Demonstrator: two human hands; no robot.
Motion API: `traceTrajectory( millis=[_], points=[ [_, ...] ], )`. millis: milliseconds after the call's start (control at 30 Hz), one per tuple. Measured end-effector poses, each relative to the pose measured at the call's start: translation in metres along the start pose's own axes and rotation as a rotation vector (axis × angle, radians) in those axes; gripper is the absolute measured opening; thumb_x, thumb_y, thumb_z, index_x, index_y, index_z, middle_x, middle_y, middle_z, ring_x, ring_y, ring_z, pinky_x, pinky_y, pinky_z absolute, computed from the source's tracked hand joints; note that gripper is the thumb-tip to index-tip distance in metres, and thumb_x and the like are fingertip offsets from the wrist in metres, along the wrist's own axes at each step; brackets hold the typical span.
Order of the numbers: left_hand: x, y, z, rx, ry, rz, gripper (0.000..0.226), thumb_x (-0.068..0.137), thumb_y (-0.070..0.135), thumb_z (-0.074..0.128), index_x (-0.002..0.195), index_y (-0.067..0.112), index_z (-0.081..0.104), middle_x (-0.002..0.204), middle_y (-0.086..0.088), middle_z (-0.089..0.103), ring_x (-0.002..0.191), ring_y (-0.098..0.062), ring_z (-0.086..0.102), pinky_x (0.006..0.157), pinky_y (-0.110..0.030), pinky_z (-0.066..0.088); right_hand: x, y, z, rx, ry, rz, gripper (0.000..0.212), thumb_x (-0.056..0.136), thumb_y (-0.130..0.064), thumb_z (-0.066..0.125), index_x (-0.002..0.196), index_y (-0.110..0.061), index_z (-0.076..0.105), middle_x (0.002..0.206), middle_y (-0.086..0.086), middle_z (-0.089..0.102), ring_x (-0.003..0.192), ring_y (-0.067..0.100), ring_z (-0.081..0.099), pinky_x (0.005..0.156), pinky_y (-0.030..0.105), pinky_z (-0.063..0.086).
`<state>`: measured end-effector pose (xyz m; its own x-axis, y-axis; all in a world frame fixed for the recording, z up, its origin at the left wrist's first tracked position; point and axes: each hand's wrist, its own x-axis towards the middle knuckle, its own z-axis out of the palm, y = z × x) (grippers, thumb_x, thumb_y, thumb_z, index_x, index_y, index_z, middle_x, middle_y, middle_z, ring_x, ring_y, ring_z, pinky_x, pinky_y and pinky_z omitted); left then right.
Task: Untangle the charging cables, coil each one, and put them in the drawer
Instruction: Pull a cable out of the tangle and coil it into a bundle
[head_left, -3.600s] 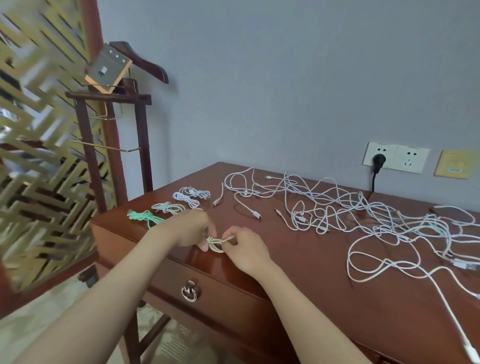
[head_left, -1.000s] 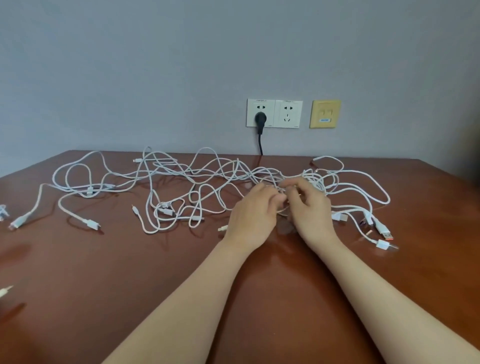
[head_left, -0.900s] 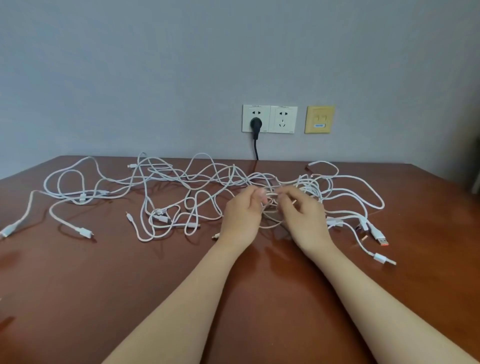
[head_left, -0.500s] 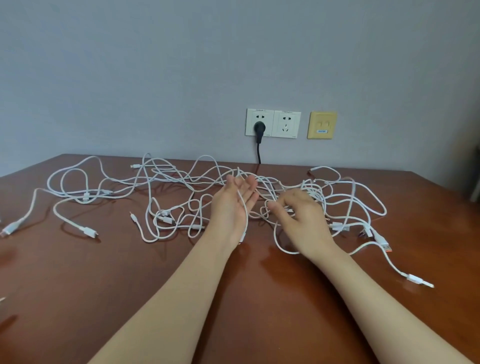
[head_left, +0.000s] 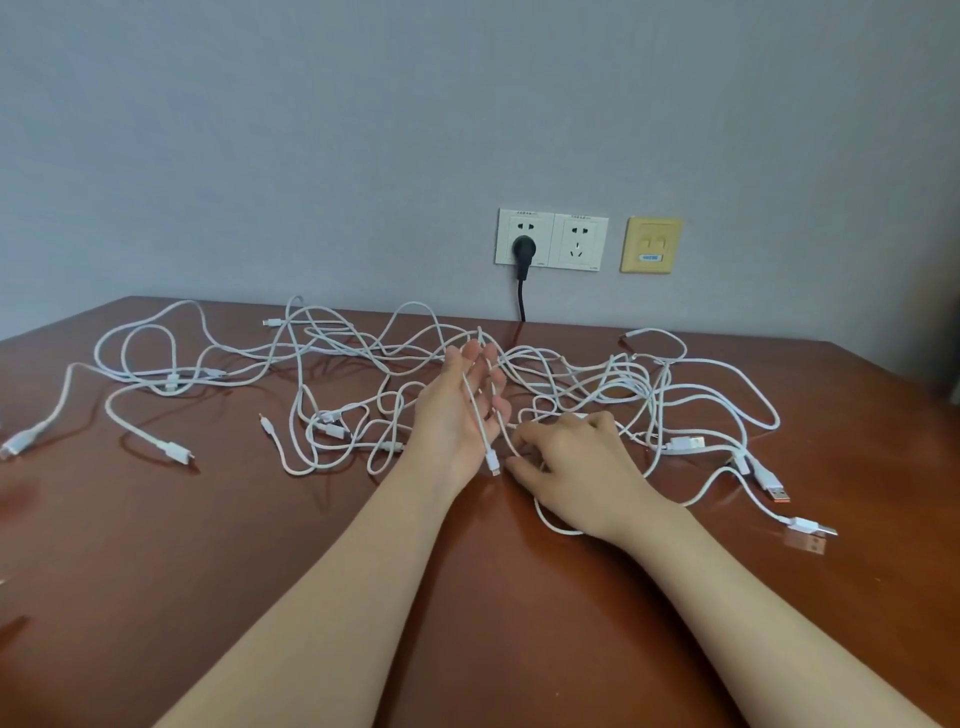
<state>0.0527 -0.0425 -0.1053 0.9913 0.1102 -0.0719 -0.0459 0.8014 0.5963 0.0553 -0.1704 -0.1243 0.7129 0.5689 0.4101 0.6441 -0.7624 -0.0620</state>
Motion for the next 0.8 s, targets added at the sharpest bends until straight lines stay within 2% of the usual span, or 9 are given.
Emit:
traceTrajectory(
  millis=[67,167,233,300,433,533,600,700,800],
  points=[
    [0.0,-0.003,0.002,0.116,-0.008,0.029,0.025,0.1,0.031,0.037,0.092,0.017,0.057,0.082,0.004,0.061,0.038,-0.001,0.041,0.034,-0.011,0.028,-0.001,-0.002,-0.001,0.009,0.018,-0.074,0.018,0.096,-0.034,0.04,0.083,-0.023,0.047,0.083,-0.004,0.061,0.09,0.018,0.053,0.08,0.032,0.019],
    [-0.003,-0.004,0.006,0.267,-0.057,0.065,0.026,0.102,0.027,0.034,0.095,0.016,0.057,0.081,0.003,0.058,0.031,0.0,0.026,0.03,-0.01,0.017,-0.002,-0.004,-0.003,0.02,0.041,-0.141,0.023,0.095,-0.038,0.035,0.078,-0.024,0.043,0.074,-0.005,0.064,0.079,0.021,0.057,0.078,0.03,0.019],
    [-0.002,-0.001,0.005,0.241,-0.086,0.068,0.025,0.101,0.027,0.034,0.096,0.017,0.057,0.077,0.003,0.055,0.031,0.0,0.024,0.03,-0.011,0.016,-0.001,-0.003,-0.007,0.089,0.084,-0.107,0.024,0.086,-0.043,0.036,0.073,-0.025,0.045,0.052,-0.009,0.049,0.061,0.02,0.051,0.073,0.029,0.022],
    [-0.001,0.002,0.003,0.211,-0.102,0.067,0.024,0.101,0.028,0.035,0.097,0.018,0.057,0.072,0.004,0.053,0.031,0.0,0.024,0.031,-0.01,0.017,-0.001,-0.002,-0.012,0.159,0.123,-0.056,0.026,0.079,-0.042,0.042,0.068,-0.022,0.053,0.043,-0.01,0.034,0.049,0.012,0.038,0.066,0.025,0.023],
    [0.004,0.007,-0.004,0.207,-0.082,0.092,0.025,0.102,0.03,0.031,0.097,0.02,0.054,0.059,0.007,0.047,0.031,0.0,0.023,0.03,-0.011,0.017,-0.005,0.003,-0.022,0.111,-0.016,-0.011,0.014,0.081,-0.03,0.054,0.071,-0.02,0.052,0.054,-0.006,0.046,0.065,0.019,0.045,0.068,0.023,0.023],
    [0.007,0.013,-0.006,0.255,-0.041,0.108,0.026,0.102,0.031,0.031,0.096,0.021,0.054,0.052,0.008,0.043,0.03,0.0,0.021,0.029,-0.011,0.016,-0.006,0.011,-0.027,0.202,-0.024,0.042,0.012,0.082,-0.025,0.057,0.07,-0.025,0.054,0.069,-0.003,0.062,0.074,0.02,0.055,0.066,0.026,0.033],
    [0.007,0.012,-0.004,0.406,-0.02,0.109,0.026,0.103,0.03,0.031,0.097,0.021,0.055,0.052,0.007,0.043,0.032,-0.001,0.02,0.029,-0.012,0.015,-0.006,0.013,-0.028,0.23,-0.009,0.017,0.015,0.084,-0.027,0.059,0.069,-0.028,0.055,0.071,-0.002,0.065,0.074,0.019,0.057,0.066,0.027,0.037],
    [0.003,0.004,0.002,0.773,-0.024,0.115,0.029,0.103,0.028,0.032,0.091,0.024,0.058,0.061,0.003,0.042,0.033,-0.002,0.019,0.031,-0.013,0.015,-0.006,0.01,-0.029,0.222,0.065,-0.054,0.015,0.086,-0.033,0.06,0.075,-0.023,0.062,0.062,-0.006,0.059,0.064,0.016,0.051,0.059,0.025,0.03],
    [-0.003,-0.007,0.009,0.927,-0.096,0.069,0.033,0.103,0.029,0.032,0.085,0.025,0.059,0.061,0.002,0.042,0.032,-0.002,0.024,0.035,-0.01,0.014,-0.004,0.011,-0.029,0.209,0.185,-0.085,0.024,0.082,-0.037,0.054,0.079,-0.018,0.067,0.06,-0.009,0.055,0.063,0.016,0.051,0.058,0.025,0.027]
  ],
)
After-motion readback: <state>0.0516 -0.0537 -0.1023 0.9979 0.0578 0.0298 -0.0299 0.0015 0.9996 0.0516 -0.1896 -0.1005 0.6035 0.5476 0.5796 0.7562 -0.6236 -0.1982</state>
